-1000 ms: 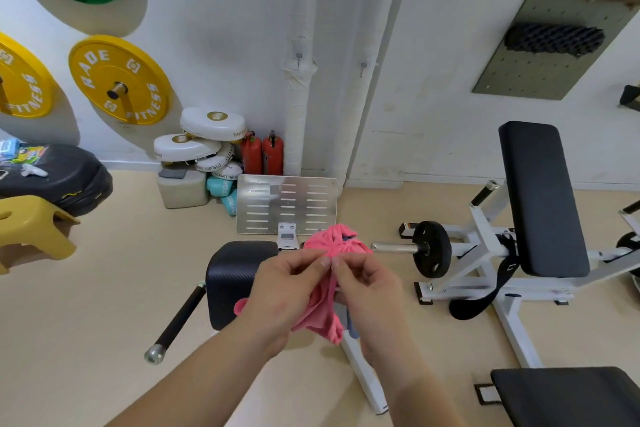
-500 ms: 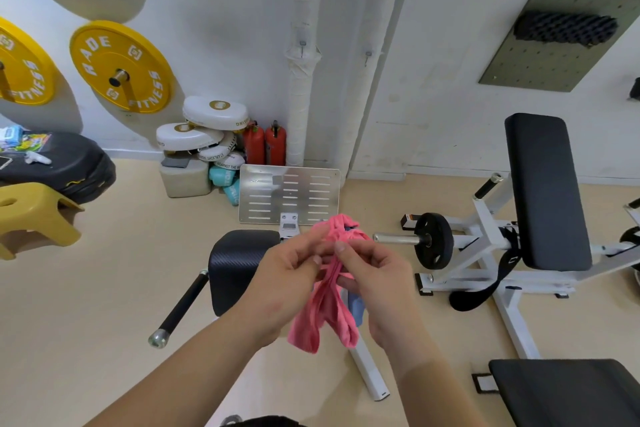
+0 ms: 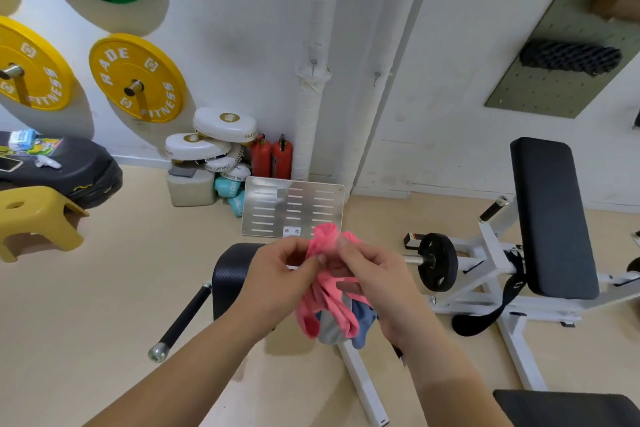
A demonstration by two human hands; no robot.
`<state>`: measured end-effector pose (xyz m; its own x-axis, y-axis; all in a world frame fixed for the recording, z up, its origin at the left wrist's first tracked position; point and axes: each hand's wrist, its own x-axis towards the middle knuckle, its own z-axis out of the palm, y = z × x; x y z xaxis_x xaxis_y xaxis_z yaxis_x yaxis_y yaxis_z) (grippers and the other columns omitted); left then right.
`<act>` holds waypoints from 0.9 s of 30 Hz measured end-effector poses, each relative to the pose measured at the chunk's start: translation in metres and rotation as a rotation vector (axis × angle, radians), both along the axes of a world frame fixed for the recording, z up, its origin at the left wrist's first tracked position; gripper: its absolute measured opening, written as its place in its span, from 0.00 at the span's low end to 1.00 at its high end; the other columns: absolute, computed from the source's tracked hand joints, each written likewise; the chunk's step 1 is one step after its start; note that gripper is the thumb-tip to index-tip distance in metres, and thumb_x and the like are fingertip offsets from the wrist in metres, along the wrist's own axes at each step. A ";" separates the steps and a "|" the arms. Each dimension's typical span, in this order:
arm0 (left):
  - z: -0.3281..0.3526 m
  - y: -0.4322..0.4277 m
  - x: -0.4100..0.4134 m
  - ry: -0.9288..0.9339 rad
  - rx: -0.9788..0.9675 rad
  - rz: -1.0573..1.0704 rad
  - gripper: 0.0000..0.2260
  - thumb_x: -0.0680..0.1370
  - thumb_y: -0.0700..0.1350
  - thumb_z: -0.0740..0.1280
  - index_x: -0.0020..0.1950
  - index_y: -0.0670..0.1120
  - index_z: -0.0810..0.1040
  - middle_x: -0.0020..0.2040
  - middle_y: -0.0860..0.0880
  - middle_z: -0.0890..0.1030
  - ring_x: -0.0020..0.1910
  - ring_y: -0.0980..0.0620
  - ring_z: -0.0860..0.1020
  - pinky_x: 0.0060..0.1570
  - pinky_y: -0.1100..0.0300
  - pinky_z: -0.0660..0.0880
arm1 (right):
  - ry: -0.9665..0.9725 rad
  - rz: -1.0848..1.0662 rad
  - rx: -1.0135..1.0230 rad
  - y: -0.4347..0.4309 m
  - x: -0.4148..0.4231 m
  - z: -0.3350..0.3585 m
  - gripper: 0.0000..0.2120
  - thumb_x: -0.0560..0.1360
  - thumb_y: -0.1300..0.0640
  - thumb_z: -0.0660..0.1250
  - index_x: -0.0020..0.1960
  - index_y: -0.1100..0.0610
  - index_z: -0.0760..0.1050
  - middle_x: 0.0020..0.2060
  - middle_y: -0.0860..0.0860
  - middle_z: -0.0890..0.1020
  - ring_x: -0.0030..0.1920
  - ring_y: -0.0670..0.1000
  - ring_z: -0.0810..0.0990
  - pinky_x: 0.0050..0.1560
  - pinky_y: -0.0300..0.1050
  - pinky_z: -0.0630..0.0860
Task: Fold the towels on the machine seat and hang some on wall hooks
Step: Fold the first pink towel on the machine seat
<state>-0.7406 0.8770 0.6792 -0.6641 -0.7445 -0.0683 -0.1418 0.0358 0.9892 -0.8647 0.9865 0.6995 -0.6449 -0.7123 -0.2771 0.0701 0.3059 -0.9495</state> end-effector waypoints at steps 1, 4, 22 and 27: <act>0.000 -0.005 0.002 0.001 0.030 -0.005 0.07 0.78 0.38 0.72 0.45 0.49 0.86 0.43 0.48 0.87 0.45 0.52 0.84 0.49 0.57 0.81 | 0.003 -0.029 0.010 0.002 -0.006 0.000 0.10 0.80 0.50 0.70 0.49 0.54 0.87 0.42 0.55 0.88 0.45 0.50 0.87 0.53 0.56 0.85; 0.011 -0.018 0.004 0.081 0.162 -0.097 0.04 0.79 0.38 0.69 0.45 0.44 0.82 0.41 0.45 0.83 0.42 0.51 0.79 0.48 0.56 0.75 | -0.039 -0.117 0.016 0.003 -0.025 -0.007 0.14 0.78 0.54 0.74 0.62 0.55 0.80 0.53 0.57 0.84 0.50 0.51 0.84 0.56 0.57 0.83; 0.032 -0.037 0.005 0.012 -0.112 0.053 0.07 0.85 0.46 0.64 0.55 0.55 0.80 0.46 0.47 0.87 0.47 0.45 0.85 0.53 0.44 0.81 | 0.188 0.096 -0.292 0.005 -0.055 0.018 0.02 0.83 0.53 0.65 0.51 0.48 0.75 0.39 0.59 0.80 0.41 0.51 0.77 0.45 0.51 0.76; 0.025 -0.023 -0.007 -0.033 -0.051 0.052 0.07 0.86 0.48 0.61 0.58 0.55 0.79 0.44 0.47 0.88 0.41 0.50 0.86 0.46 0.46 0.85 | 0.208 0.027 -0.210 0.008 -0.064 0.014 0.09 0.81 0.42 0.66 0.48 0.46 0.73 0.35 0.59 0.75 0.33 0.52 0.73 0.35 0.49 0.69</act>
<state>-0.7479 0.8537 0.7043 -0.6227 -0.7808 -0.0506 -0.1771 0.0777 0.9811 -0.9290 0.9943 0.7131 -0.6523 -0.7578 0.0146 -0.1383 0.1001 -0.9853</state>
